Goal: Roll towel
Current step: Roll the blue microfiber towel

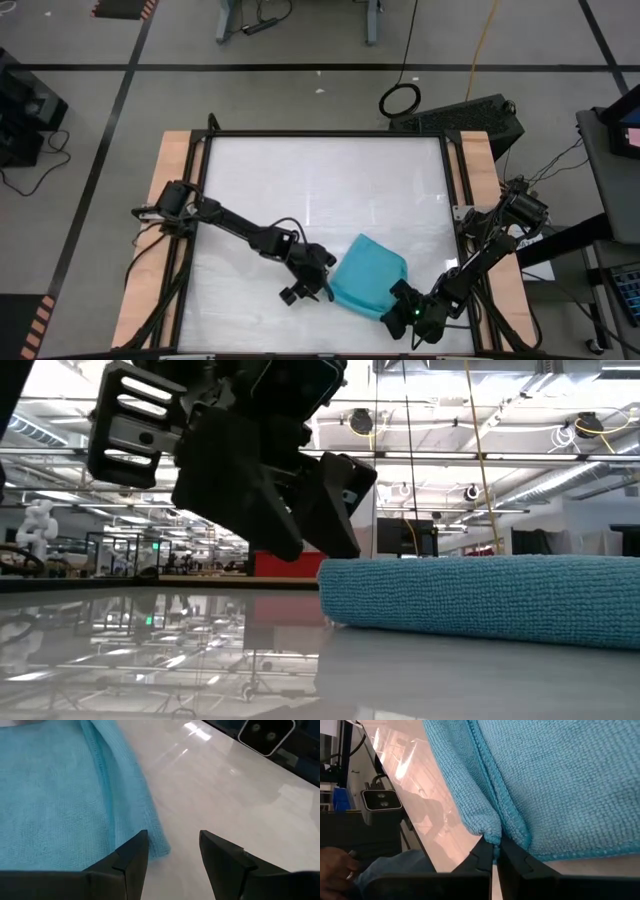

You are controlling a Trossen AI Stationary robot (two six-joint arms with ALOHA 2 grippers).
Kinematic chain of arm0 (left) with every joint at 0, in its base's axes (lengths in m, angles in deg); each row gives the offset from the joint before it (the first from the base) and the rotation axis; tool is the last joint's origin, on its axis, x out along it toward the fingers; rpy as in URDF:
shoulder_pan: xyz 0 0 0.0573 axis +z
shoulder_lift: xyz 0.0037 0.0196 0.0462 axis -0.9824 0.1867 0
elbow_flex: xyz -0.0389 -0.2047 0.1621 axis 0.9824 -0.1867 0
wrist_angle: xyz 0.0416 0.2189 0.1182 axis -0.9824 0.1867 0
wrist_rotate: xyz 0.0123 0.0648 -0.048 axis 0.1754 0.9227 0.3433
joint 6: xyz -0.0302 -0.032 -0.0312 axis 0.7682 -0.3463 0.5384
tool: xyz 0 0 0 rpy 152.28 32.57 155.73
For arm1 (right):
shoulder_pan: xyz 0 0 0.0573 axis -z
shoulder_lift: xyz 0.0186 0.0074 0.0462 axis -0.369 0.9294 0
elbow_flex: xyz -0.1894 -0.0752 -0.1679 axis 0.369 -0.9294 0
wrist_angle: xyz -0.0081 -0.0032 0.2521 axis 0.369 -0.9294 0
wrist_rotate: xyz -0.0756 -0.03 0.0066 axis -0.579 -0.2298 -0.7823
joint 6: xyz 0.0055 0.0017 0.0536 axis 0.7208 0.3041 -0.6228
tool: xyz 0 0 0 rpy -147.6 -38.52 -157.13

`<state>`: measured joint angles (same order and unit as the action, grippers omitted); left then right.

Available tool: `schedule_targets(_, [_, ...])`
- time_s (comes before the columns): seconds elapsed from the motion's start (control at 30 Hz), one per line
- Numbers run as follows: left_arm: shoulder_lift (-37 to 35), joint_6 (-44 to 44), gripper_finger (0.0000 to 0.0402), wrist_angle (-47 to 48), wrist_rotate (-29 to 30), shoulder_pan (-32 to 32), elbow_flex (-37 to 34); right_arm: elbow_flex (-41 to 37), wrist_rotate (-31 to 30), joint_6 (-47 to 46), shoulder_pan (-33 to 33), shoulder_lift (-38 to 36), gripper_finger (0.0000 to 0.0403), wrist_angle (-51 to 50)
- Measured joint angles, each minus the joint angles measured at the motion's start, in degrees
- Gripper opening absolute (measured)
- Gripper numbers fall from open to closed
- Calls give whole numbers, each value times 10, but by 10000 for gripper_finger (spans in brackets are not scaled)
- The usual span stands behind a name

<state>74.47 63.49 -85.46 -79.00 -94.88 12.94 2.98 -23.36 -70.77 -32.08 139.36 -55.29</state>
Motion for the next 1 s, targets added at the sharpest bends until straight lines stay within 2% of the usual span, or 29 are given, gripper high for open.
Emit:
schedule_targets(0.23, [-8, 15, 182, 1, -11, -8, 0, 0, 0, -4, 0, 0, 2, 0])
schedule_targets(0.43, [-3, 26, 182, -2, -60, -19, 0, 0, 0, -7, 0, 0, 2, 0])
schedule_targets(0.77, [18, 3, 182, -25, -14, -4, 1, 0, 0, -9, 0, 0, 2, 1])
schedule_targets(1.0, [24, -1, 182, -26, -10, 13, 0, 0, 1, -9, 0, 0, 2, 4])
